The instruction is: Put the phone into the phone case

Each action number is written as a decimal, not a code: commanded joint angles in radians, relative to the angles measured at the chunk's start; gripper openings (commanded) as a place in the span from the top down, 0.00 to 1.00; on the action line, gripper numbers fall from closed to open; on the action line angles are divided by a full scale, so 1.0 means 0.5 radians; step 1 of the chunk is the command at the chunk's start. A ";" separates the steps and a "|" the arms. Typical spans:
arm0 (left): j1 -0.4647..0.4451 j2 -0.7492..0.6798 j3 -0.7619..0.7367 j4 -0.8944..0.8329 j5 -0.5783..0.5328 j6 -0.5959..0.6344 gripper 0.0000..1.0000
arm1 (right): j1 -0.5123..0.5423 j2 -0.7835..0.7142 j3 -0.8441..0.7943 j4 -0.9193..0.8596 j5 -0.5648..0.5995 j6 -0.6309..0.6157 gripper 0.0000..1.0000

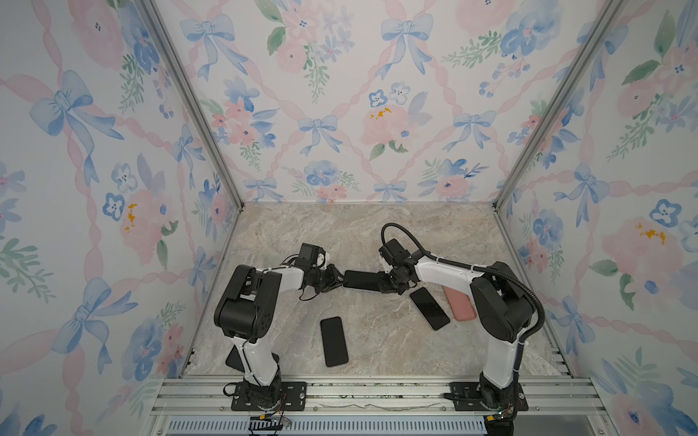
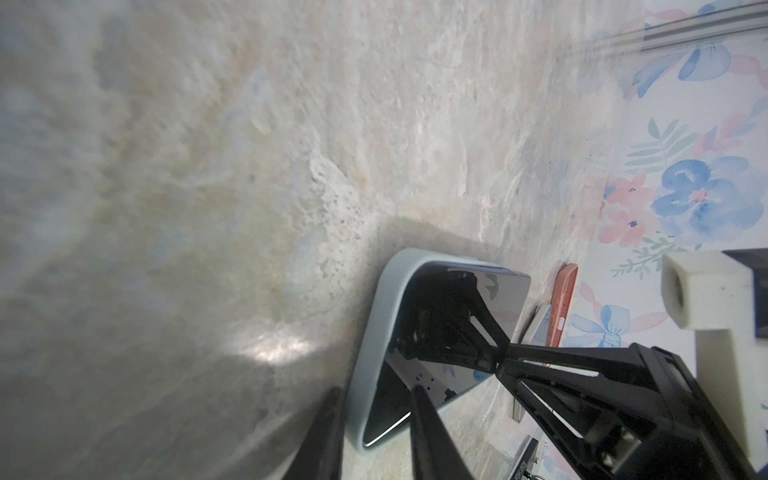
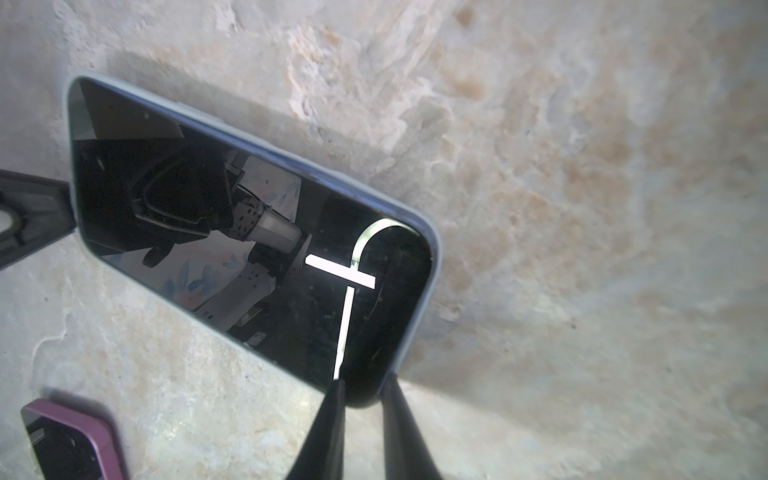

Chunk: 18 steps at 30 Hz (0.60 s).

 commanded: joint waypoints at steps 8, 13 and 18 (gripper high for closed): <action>0.006 -0.036 -0.065 -0.005 0.041 -0.001 0.66 | 0.056 -0.030 -0.002 -0.075 0.066 -0.095 0.72; 0.018 -0.128 -0.124 -0.041 -0.002 0.010 0.50 | 0.024 -0.173 0.002 -0.127 0.167 -0.257 0.64; -0.044 -0.164 -0.141 -0.041 -0.019 -0.026 0.46 | -0.010 -0.175 0.046 -0.052 0.125 -0.377 0.63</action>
